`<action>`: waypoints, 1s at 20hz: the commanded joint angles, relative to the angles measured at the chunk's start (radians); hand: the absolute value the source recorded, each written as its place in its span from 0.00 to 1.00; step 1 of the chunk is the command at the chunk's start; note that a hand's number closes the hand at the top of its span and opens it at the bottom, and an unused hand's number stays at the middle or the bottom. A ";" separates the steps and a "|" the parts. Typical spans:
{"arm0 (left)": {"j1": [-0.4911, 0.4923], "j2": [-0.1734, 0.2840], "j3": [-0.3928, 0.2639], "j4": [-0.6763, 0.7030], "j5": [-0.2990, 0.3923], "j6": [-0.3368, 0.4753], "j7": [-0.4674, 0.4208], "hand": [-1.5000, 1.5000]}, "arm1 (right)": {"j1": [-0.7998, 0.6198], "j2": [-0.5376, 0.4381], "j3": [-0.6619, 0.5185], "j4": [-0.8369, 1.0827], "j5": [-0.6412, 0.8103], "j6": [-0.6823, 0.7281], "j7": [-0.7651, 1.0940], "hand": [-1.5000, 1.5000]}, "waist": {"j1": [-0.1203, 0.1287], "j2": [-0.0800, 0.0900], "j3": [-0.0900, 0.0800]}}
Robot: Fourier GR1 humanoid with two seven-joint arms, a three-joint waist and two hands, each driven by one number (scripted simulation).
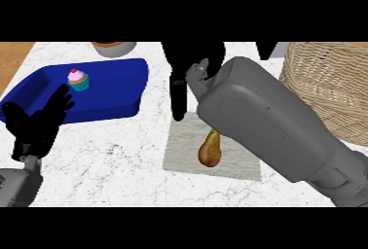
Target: Pick the pear from the placemat and place it in the basket
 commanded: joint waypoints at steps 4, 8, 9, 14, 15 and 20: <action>0.014 -0.025 0.005 -0.004 -0.018 0.011 0.004 0.50 | 0.119 -0.068 -0.085 -0.249 -0.162 0.131 0.210 0.00 | -0.002 0.002 0.001; 0.020 -0.029 -0.001 -0.095 -0.026 0.028 0.056 0.50 | 0.277 -0.150 -0.084 -0.463 -0.112 0.050 0.167 0.00 | 0.004 0.004 0.001; -0.002 -0.014 0.024 -0.033 -0.019 -0.001 0.038 0.50 | 0.267 -0.143 -0.089 -0.494 -0.113 0.056 0.207 0.00 | 0.002 0.006 0.000; 0.027 -0.025 0.035 -0.045 -0.040 -0.010 0.014 0.50 | 0.508 -0.178 -0.058 -0.608 -0.027 0.011 0.082 0.00 | 0.014 0.009 0.000; 0.031 -0.031 0.027 -0.051 -0.035 -0.012 0.023 0.50 | 0.602 -0.192 -0.004 -0.649 0.049 -0.043 0.032 0.00 | 0.010 0.009 0.001; -0.013 -0.042 0.047 -0.034 -0.058 -0.026 0.037 0.50 | 0.703 -0.161 0.004 -0.593 0.226 -0.103 -0.136 0.00 | 0.018 0.013 0.001</action>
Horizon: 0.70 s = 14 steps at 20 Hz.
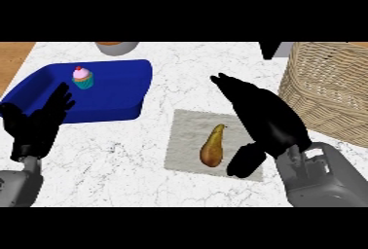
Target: Pick the pear from the placemat and place it in the basket
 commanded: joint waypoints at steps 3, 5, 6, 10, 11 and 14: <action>-0.020 -0.031 0.005 -0.018 -0.017 -0.010 0.026 0.50 | 0.155 0.086 0.092 0.069 0.240 -0.164 -0.129 0.00 | 0.008 0.003 0.000; -0.041 -0.044 0.017 0.001 -0.036 0.010 0.049 0.50 | 0.189 0.082 0.052 0.112 0.253 -0.187 -0.214 0.00 | 0.007 0.003 0.000; -0.044 -0.028 0.016 -0.010 -0.048 0.010 0.048 0.50 | 0.195 0.088 0.029 0.174 0.256 -0.241 -0.278 0.00 | 0.009 0.004 0.000; 0.004 -0.025 0.030 -0.074 -0.036 -0.016 0.058 0.50 | 0.184 0.180 0.005 0.352 0.279 -0.335 -0.393 0.00 | 0.018 0.004 0.000; -0.032 -0.049 0.038 0.042 -0.040 -0.054 0.010 0.50 | 0.148 0.208 0.010 0.380 0.319 -0.304 -0.363 0.00 | 0.011 0.005 -0.001; -0.021 -0.059 0.047 0.078 -0.063 -0.054 -0.062 0.50 | 0.175 0.171 0.007 0.475 0.330 -0.287 -0.425 0.00 | 0.011 0.005 -0.001</action>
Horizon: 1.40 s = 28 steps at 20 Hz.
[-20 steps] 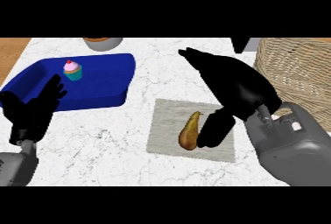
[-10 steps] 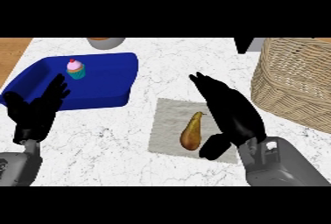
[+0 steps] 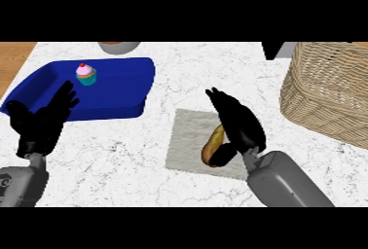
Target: Pick the pear from the placemat and place it in the basket
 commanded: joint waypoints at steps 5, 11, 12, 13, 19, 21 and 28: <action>0.018 -0.021 0.026 -0.028 -0.037 -0.018 0.018 0.50 | 0.079 0.021 -0.010 0.020 0.066 0.094 -0.011 0.00 | -0.006 -0.003 -0.001; 0.052 -0.046 0.058 -0.042 -0.058 -0.056 0.019 0.50 | 0.071 0.083 -0.066 0.110 0.151 0.079 -0.086 0.00 | -0.004 -0.002 -0.001; 0.012 -0.061 0.053 -0.057 -0.067 -0.027 0.071 0.50 | 0.083 0.046 -0.100 0.110 0.139 0.087 -0.135 0.00 | -0.005 -0.002 -0.001; -0.009 -0.064 0.067 0.043 -0.086 -0.056 -0.016 0.50 | 0.049 0.108 -0.087 0.184 0.172 0.074 -0.127 0.00 | -0.004 -0.001 -0.001; -0.060 -0.058 0.090 0.017 -0.103 -0.057 0.058 0.50 | 0.143 0.074 -0.118 0.060 0.146 0.146 -0.184 0.00 | -0.008 -0.002 -0.001; 0.035 -0.097 0.070 -0.024 -0.120 -0.047 0.028 0.50 | 0.101 0.093 -0.148 0.039 0.130 0.186 -0.173 0.00 | -0.005 -0.002 -0.001; 0.029 -0.058 0.137 -0.034 -0.088 -0.136 0.036 0.50 | 0.228 0.130 -0.081 0.034 0.244 0.136 -0.204 0.00 | -0.005 -0.002 -0.001</action>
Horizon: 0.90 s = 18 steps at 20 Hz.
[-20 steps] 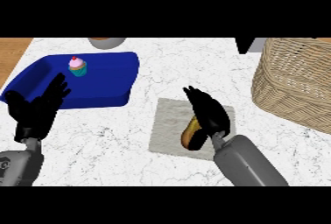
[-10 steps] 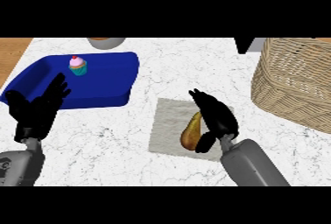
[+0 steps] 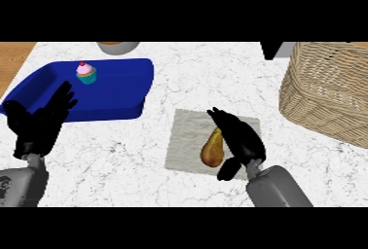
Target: Pick the pear from the placemat and place it in the basket
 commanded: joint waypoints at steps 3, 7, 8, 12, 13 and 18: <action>-0.033 -0.054 -0.022 -0.049 -0.024 0.032 0.075 0.50 | -0.002 0.043 0.007 0.064 0.093 -0.022 0.026 0.00 | 0.001 0.000 0.000; -0.021 -0.056 0.010 0.023 -0.043 0.007 0.000 0.50 | -0.017 0.073 -0.018 0.151 0.142 -0.066 -0.020 0.00 | 0.001 0.001 0.000; 0.007 -0.014 0.039 -0.030 -0.034 -0.020 0.020 0.50 | 0.025 0.053 -0.006 0.096 0.155 -0.055 -0.021 0.00 | 0.001 0.000 0.000; -0.044 -0.035 0.031 -0.002 -0.033 -0.019 0.049 0.50 | -0.045 0.065 -0.011 0.154 0.185 -0.005 -0.020 1.00 | 0.001 0.001 0.000; 0.021 0.000 0.044 -0.041 -0.016 -0.056 0.022 0.50 | 0.007 0.030 0.065 0.164 0.229 -0.014 -0.044 1.00 | 0.006 0.000 0.000; 0.013 -0.041 0.041 -0.063 -0.044 -0.024 0.050 0.50 | -0.046 0.071 -0.005 0.264 0.243 -0.064 -0.089 1.00 | 0.002 0.000 0.000</action>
